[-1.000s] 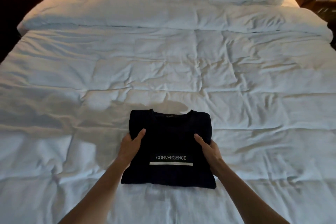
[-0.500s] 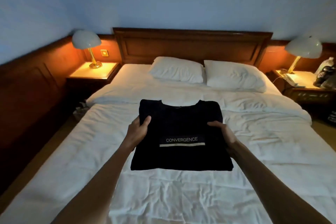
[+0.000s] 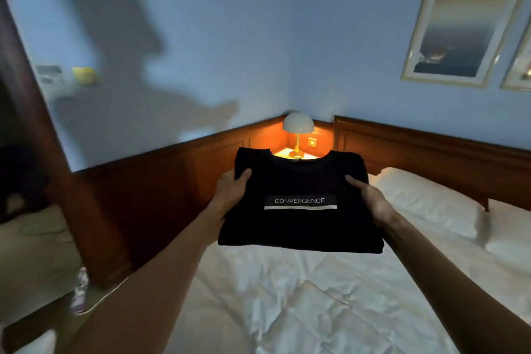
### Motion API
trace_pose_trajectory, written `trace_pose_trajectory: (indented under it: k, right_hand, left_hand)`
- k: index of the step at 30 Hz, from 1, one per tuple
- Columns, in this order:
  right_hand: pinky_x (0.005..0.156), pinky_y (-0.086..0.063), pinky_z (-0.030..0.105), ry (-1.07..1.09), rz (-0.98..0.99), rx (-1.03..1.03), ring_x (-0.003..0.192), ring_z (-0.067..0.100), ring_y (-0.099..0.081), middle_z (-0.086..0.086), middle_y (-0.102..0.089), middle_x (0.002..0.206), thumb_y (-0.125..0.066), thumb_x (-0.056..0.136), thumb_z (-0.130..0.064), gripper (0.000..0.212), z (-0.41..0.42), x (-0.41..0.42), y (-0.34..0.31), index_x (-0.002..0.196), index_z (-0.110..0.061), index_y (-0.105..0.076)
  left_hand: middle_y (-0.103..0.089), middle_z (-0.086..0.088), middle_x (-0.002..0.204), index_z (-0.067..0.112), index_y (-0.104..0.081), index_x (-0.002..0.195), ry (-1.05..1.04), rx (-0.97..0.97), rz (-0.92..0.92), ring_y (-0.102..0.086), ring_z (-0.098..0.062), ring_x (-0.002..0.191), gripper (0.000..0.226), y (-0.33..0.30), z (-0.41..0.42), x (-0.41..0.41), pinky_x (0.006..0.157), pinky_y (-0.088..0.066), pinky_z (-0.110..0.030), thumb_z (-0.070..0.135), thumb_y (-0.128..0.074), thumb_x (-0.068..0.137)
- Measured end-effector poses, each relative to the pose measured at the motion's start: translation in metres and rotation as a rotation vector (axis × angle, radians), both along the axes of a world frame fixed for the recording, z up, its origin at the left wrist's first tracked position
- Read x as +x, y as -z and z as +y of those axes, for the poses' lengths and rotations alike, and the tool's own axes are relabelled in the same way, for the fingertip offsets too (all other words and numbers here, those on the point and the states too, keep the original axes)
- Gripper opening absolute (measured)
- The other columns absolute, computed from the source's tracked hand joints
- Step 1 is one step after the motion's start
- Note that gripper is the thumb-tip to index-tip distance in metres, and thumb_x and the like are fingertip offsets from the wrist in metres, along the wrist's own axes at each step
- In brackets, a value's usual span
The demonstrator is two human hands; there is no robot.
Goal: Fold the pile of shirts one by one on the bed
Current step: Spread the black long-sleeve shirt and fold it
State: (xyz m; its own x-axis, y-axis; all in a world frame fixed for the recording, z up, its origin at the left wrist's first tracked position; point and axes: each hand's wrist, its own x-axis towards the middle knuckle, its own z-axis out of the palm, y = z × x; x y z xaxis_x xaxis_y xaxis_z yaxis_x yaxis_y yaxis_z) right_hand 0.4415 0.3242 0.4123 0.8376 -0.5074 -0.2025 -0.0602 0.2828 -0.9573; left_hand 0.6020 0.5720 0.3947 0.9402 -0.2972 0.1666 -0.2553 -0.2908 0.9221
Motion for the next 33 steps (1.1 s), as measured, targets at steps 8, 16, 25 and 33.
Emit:
trace_pose_trajectory:
  k: [8,16,25,33]
  right_hand:
    - [0.070,-0.052,0.035,-0.366,-0.047,-0.052,0.080,0.030,-0.067,0.014,-0.073,0.085,-0.062,0.095,-0.026,0.024,0.181,0.124,-0.011,0.099,-0.003,-0.068]
    - [0.066,-0.054,0.035,-0.707,-0.093,-0.093,0.078,0.032,-0.069,0.018,-0.071,0.092,-0.061,0.095,-0.028,0.027,0.432,0.202,-0.023,0.096,-0.002,-0.068]
    - [0.071,-0.056,0.033,-1.056,-0.086,-0.008,0.072,0.025,-0.069,0.014,-0.072,0.082,-0.064,0.092,-0.021,0.025,0.706,0.222,-0.010,0.106,0.000,-0.064]
    - [0.080,-0.056,0.043,-1.400,-0.040,-0.055,0.086,0.036,-0.069,0.018,-0.072,0.094,-0.069,0.090,-0.030,0.031,0.942,0.229,0.027,0.103,-0.002,-0.066]
  left_hand:
    - [-0.065,-0.001,0.108,0.009,-0.067,0.120,-0.424,0.042,-0.067,-0.061,-0.020,0.105,0.034,-0.025,0.225,0.020,0.084,-0.040,-0.025,0.034,-0.053,0.102]
    - [-0.066,-0.005,0.101,0.011,-0.068,0.113,-0.783,0.049,-0.060,-0.064,-0.026,0.103,0.030,-0.036,0.478,0.002,0.078,-0.040,-0.025,0.034,-0.053,0.102]
    - [-0.067,-0.009,0.122,0.010,-0.065,0.127,-1.146,0.034,-0.055,-0.061,-0.027,0.116,0.039,-0.023,0.717,-0.082,0.098,-0.045,-0.030,0.037,-0.057,0.099]
    - [-0.068,-0.004,0.108,0.012,-0.068,0.118,-1.513,0.046,-0.024,-0.062,-0.023,0.107,0.033,0.010,0.876,-0.165,0.090,-0.047,-0.030,0.036,-0.058,0.098]
